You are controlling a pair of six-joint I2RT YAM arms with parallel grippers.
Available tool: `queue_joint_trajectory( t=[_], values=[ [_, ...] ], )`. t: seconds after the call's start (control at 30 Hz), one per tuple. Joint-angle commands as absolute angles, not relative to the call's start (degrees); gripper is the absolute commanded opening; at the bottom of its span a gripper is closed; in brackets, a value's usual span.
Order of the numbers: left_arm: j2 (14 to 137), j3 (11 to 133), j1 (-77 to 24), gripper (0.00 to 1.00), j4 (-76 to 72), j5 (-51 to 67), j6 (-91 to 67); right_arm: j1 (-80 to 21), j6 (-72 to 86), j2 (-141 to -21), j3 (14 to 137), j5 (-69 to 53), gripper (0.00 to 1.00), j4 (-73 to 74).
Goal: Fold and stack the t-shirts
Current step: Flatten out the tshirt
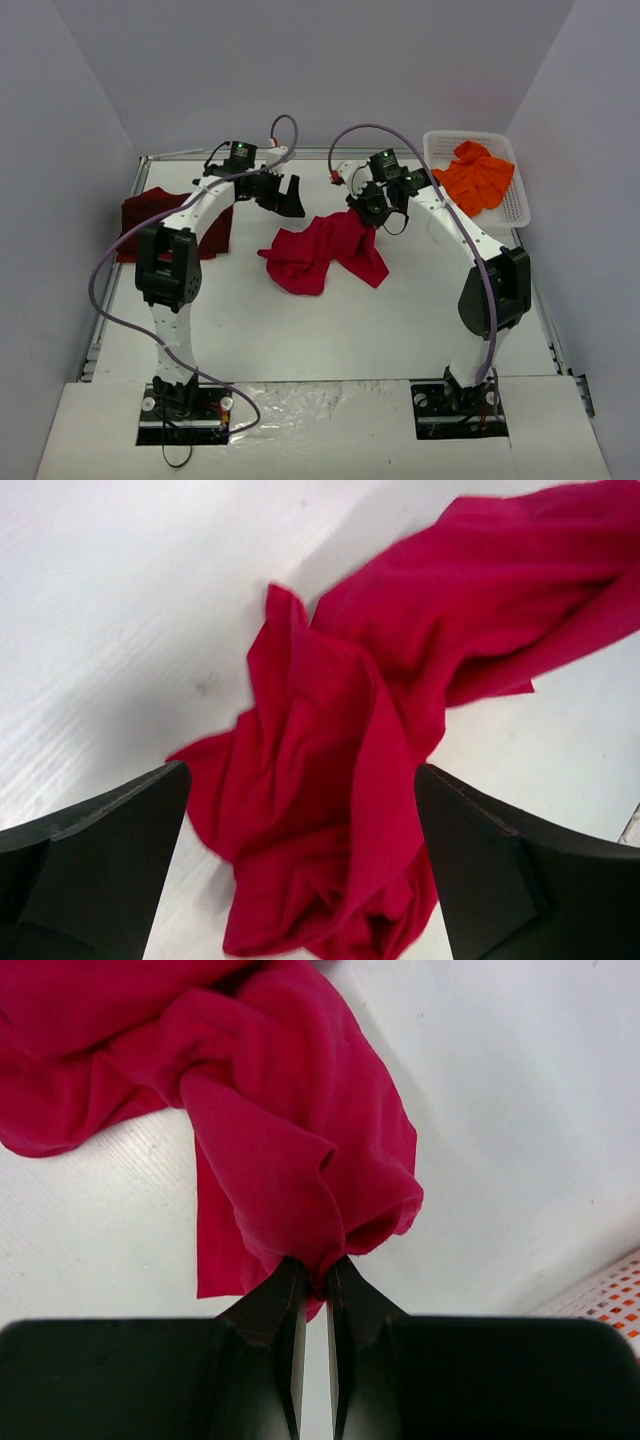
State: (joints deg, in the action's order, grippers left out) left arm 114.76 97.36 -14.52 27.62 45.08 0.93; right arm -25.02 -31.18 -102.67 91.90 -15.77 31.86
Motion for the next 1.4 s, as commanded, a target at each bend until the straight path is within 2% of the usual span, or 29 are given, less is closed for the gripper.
queue_joint_trajectory(
  t=[0.0,0.27,0.63,0.7,0.83,0.9,0.93,1.03,1.17,1.23,1.37],
  values=[
    [117.7,105.0,-18.4,0.94,30.1,46.8,2.2,-24.1,-31.3,-98.4,90.1,-16.4,0.00,31.0],
    [127.0,118.4,-22.8,0.94,35.2,46.7,3.9,-22.5,-31.0,-98.3,87.5,-16.9,0.00,30.1],
    [127.9,115.9,-23.6,0.95,36.5,39.6,7.1,-21.8,-31.2,-99.1,86.8,-18.1,0.00,29.9],
    [128.1,116.3,-23.6,1.00,36.9,38.9,7.2,-21.8,-31.1,-99.7,86.7,-18.2,0.00,29.8],
    [129.0,117.1,-23.6,0.80,38.0,39.5,7.4,-21.8,-31.2,-100.3,86.7,-17.8,0.00,29.6],
    [129.3,117.1,-23.6,0.74,38.4,40.4,7.6,-21.7,-31.4,-100.5,86.6,-17.4,0.00,29.6],
    [129.3,116.9,-23.6,0.67,38.5,41.0,7.5,-21.7,-31.4,-100.5,86.5,-17.2,0.00,29.6],
    [129.4,116.4,-23.6,0.57,38.8,42.2,7.6,-21.6,-31.6,-100.7,86.3,-17.0,0.00,29.4],
    [129.5,115.8,-23.6,0.32,39.5,43.1,8.2,-21.4,-31.7,-101.0,85.9,-16.9,0.00,29.0],
    [129.6,115.7,-23.6,0.27,39.9,43.4,8.2,-21.4,-31.7,-101.1,85.7,-16.7,0.00,28.8],
    [129.3,114.3,-23.6,0.24,40.3,44.2,8.4,-20.7,-31.8,-101.2,85.1,-15.9,0.00,28.4]
  ],
)
